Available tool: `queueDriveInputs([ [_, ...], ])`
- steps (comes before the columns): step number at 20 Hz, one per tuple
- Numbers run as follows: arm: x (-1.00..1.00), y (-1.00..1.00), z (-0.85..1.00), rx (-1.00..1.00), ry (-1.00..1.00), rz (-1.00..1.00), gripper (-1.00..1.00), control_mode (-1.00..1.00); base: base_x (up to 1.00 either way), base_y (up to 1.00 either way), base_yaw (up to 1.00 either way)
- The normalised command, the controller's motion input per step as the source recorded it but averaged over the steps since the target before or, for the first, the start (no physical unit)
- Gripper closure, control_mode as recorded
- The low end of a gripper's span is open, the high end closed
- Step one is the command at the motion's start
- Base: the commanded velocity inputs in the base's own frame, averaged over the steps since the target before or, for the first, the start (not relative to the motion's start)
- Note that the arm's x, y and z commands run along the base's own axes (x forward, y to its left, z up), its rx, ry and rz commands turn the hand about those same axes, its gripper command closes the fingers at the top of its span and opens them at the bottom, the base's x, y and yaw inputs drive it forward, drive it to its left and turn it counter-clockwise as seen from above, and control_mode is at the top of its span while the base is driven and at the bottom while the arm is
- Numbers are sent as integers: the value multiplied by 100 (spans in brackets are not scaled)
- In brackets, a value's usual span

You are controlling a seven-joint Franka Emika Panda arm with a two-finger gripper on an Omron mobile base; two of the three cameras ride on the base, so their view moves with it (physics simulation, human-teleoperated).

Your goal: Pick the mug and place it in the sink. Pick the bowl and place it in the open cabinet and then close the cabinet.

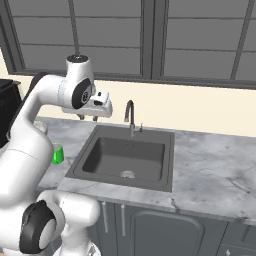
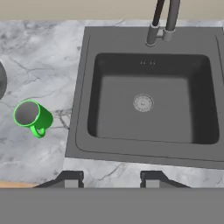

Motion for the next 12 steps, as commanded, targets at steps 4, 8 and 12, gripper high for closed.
queueDriveInputs([
  [4,-2,1,0,0,0,0,-100,-100,0,0,0],
  [8,-9,16,0,0,0,0,-100,-100,0,0,0],
  [12,-9,41,0,0,0,0,-100,-100,0,0,0],
])
